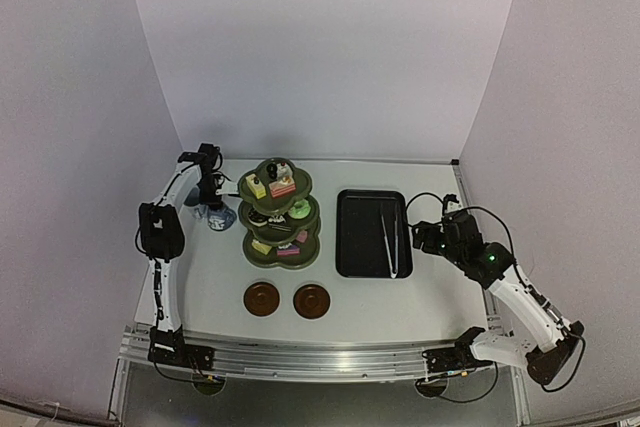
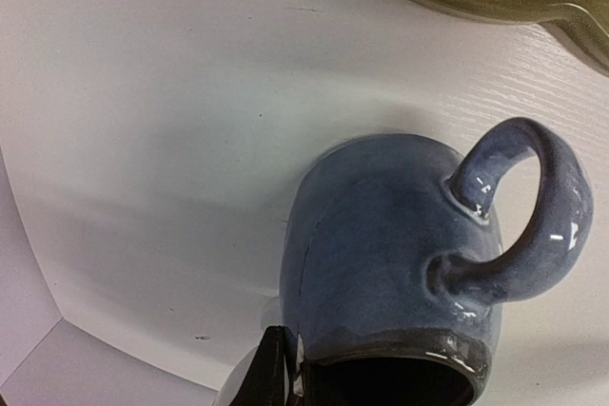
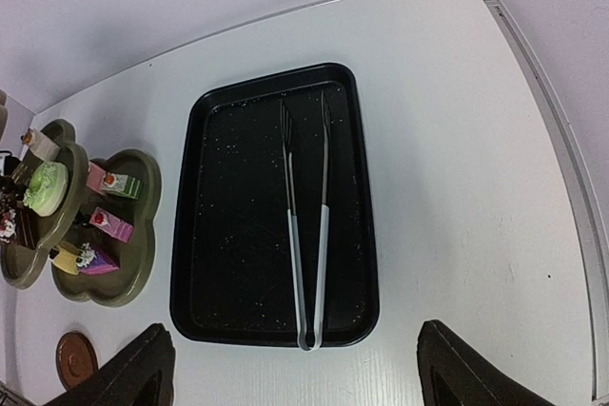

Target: Serve the afternoon tea

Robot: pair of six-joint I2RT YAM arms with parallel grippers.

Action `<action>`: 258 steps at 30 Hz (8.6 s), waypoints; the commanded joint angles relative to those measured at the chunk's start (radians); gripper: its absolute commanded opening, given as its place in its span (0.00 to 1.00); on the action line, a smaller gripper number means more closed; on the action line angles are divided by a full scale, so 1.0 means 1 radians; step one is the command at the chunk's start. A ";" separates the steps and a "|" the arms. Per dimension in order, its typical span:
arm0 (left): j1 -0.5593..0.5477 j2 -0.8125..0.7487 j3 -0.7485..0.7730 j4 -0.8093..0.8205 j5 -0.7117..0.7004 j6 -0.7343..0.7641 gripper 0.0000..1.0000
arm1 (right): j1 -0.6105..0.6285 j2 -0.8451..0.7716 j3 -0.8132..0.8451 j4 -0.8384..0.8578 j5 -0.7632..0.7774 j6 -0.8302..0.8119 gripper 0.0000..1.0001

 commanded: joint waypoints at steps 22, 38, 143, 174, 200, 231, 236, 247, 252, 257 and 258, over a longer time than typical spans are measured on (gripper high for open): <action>-0.096 -0.798 -0.842 0.265 -0.060 -0.545 0.00 | 0.004 -0.049 0.012 -0.004 0.006 -0.005 0.86; -0.681 -0.976 -1.078 0.149 -0.300 -1.161 0.00 | 0.004 -0.079 -0.014 -0.007 -0.013 0.033 0.85; -0.901 -1.034 -1.236 0.445 -0.307 -0.959 0.20 | 0.004 -0.190 -0.067 -0.060 0.032 0.075 0.86; 0.027 -0.931 -0.682 0.045 0.025 -0.677 0.53 | 0.004 -0.118 -0.010 -0.058 0.010 -0.005 0.86; 0.175 -0.021 0.148 -0.013 -0.073 -0.498 0.71 | 0.004 -0.056 -0.012 -0.058 -0.003 0.024 0.86; 0.152 0.056 0.151 -0.011 -0.082 -0.549 0.00 | 0.004 0.103 0.068 -0.057 -0.037 -0.031 0.87; 0.167 0.018 0.136 -0.095 -0.101 -0.670 0.00 | 0.004 0.102 0.081 -0.057 -0.044 -0.033 0.87; 0.184 -0.254 -0.071 -0.186 -0.094 -1.159 0.00 | 0.045 0.160 0.155 -0.008 -0.193 -0.104 0.85; 0.184 -0.392 -0.180 -0.203 -0.040 -1.214 0.00 | 0.122 0.228 0.217 0.032 -0.249 -0.190 0.84; 0.182 -0.469 -0.197 -0.272 0.037 -1.260 0.00 | 0.194 0.310 0.276 0.059 -0.255 -0.243 0.83; 0.181 -0.483 -0.187 -0.292 0.056 -1.272 0.00 | 0.220 0.333 0.298 0.063 -0.255 -0.262 0.83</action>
